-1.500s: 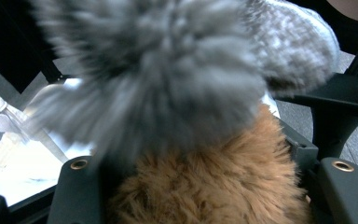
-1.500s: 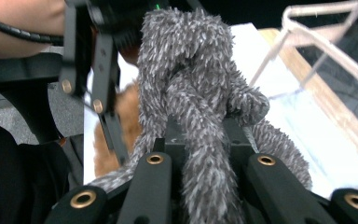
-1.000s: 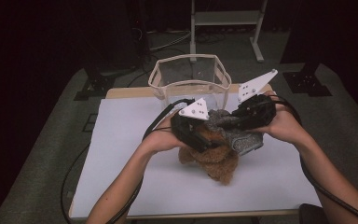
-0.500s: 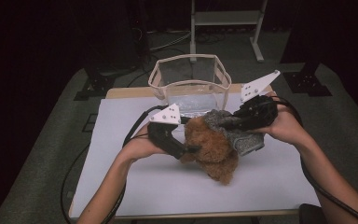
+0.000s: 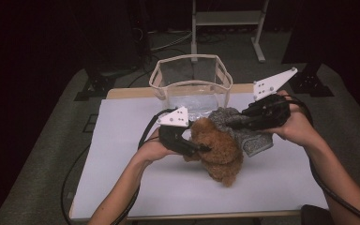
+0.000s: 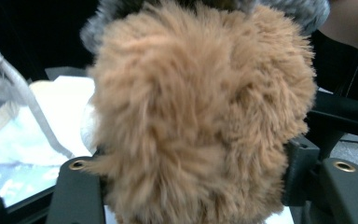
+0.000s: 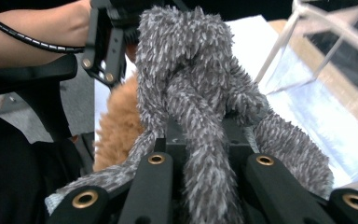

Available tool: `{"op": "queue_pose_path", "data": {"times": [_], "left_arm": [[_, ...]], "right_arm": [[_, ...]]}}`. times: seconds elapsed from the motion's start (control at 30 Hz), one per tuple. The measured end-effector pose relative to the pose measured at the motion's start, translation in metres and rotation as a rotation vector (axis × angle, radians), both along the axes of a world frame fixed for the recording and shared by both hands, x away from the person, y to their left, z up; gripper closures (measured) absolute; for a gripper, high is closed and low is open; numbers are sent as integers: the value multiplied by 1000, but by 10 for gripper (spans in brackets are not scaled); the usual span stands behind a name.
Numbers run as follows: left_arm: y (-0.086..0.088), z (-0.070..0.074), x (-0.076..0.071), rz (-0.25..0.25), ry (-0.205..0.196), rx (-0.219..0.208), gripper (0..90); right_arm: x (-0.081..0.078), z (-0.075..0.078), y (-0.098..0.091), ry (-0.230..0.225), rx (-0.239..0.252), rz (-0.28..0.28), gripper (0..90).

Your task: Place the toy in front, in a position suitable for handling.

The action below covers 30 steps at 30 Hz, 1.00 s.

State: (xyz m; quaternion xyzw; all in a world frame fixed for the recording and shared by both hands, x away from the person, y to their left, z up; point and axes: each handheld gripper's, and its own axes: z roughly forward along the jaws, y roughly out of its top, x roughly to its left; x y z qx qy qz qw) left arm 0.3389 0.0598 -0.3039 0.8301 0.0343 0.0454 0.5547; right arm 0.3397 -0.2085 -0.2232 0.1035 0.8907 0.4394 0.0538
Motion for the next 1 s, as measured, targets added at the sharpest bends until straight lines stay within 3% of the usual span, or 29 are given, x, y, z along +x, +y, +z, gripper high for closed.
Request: {"op": "queue_pose_path", "data": {"times": [0.13,0.23,0.3,0.6,0.87,1.0], "left_arm": [[-6,4,-3,-1,-15,4,362],[-6,3,-2,-1,-20,14,363],[-2,1,-1,2,-6,-3,363],[-5,5,-2,-2,-18,7,362],[-10,10,-5,-15,-47,59,356],[-2,10,-5,0,-39,52,355]], "right_arm": [[-5,19,22,-46,-66,21,768],[-2,21,37,-37,-100,39,766],[-1,21,41,-38,-117,45,766],[4,22,4,-2,-85,-20,765],[5,20,35,-6,-61,52,763],[5,22,30,-17,-56,31,761]]}}
